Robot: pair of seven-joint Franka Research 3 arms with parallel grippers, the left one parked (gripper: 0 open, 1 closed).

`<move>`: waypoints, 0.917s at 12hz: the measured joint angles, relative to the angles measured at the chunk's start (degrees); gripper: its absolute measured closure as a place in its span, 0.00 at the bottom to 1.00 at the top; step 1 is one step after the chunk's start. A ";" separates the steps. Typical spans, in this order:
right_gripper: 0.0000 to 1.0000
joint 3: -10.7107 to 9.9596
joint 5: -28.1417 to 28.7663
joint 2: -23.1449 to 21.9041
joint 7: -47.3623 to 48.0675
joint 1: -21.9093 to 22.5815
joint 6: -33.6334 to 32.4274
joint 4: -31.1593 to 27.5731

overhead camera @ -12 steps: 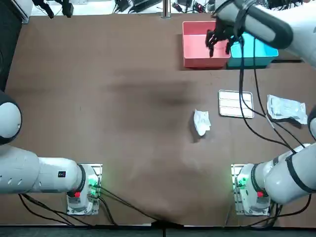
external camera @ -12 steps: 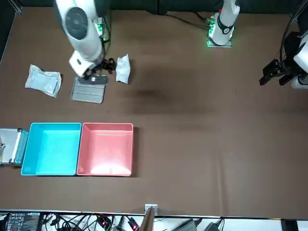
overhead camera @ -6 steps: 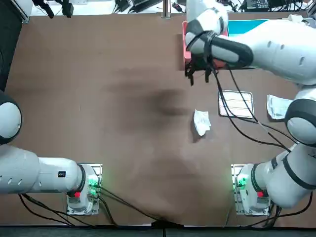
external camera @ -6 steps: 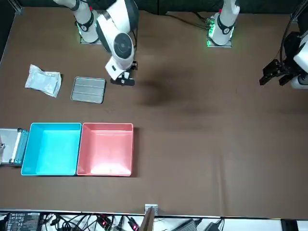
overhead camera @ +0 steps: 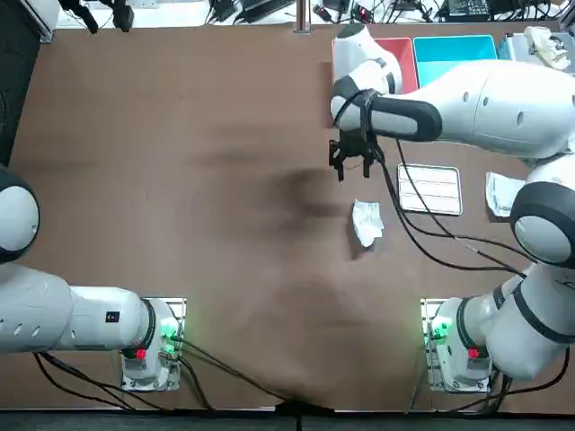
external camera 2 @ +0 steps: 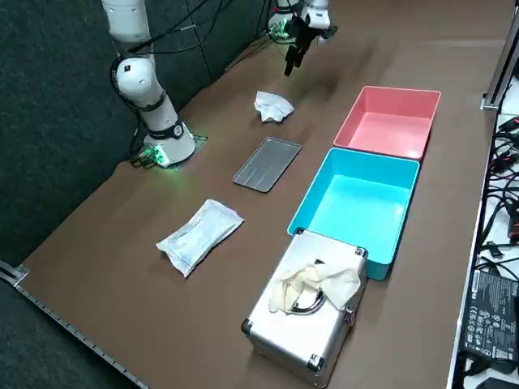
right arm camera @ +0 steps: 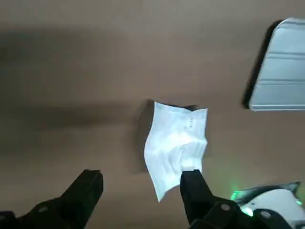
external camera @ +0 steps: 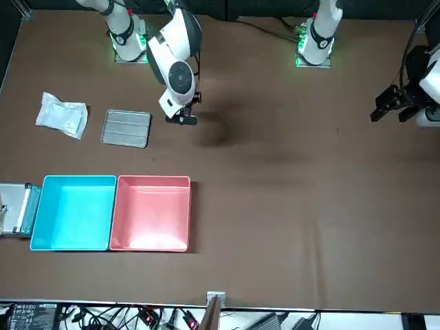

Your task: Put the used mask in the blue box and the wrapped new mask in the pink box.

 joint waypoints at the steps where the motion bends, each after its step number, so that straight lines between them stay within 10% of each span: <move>1: 0.00 0.00 0.59 -0.03 0.00 0.32 2.05 -1.89; 11: 0.04 -0.01 1.06 -0.43 0.04 4.50 17.94 -17.31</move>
